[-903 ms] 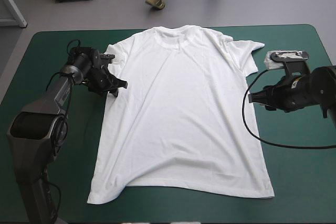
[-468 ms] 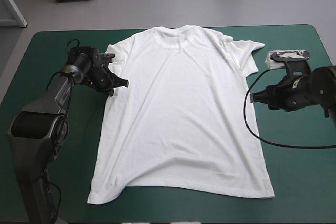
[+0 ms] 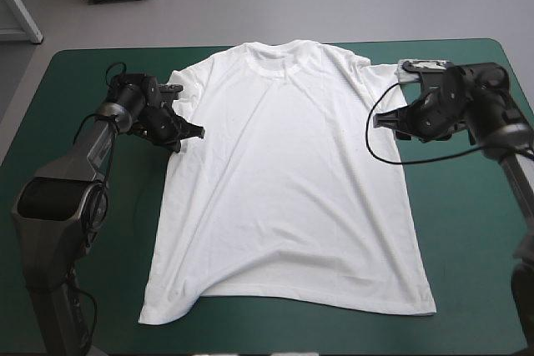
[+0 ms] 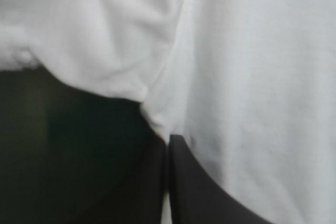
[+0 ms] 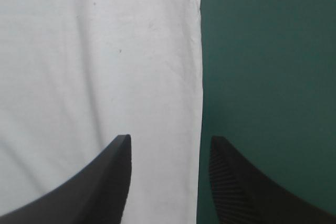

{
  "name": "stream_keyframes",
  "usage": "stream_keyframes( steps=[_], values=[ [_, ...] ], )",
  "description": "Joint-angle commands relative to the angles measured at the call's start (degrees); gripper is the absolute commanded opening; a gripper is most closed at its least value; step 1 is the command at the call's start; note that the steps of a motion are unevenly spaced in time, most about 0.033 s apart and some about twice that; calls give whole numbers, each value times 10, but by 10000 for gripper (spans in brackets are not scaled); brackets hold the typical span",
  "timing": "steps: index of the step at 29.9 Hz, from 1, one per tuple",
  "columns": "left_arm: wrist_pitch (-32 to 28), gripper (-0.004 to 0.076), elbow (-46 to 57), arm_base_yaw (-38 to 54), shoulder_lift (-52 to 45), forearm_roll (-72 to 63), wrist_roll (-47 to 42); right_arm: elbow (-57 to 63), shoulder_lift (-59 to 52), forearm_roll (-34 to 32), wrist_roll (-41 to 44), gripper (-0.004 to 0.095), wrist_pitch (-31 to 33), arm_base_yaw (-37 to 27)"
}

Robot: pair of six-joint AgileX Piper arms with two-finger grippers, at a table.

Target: Fold the cloth

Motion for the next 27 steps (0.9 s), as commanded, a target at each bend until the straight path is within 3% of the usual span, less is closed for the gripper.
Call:
stream_keyframes(
  steps=[1, 8, 27],
  values=[
    [-13, -9, -10, -2, -19, -17, -2, -83, 54, 3, -6, 493, 2, -12],
    [-16, -9, -10, -2, -19, -33, -2, -193, 179, 44, -12, 518, 30, -51],
    [-27, -9, -10, -2, -19, -39, 4, -198, 292, 83, -38, 497, -7, -44]
  ],
)
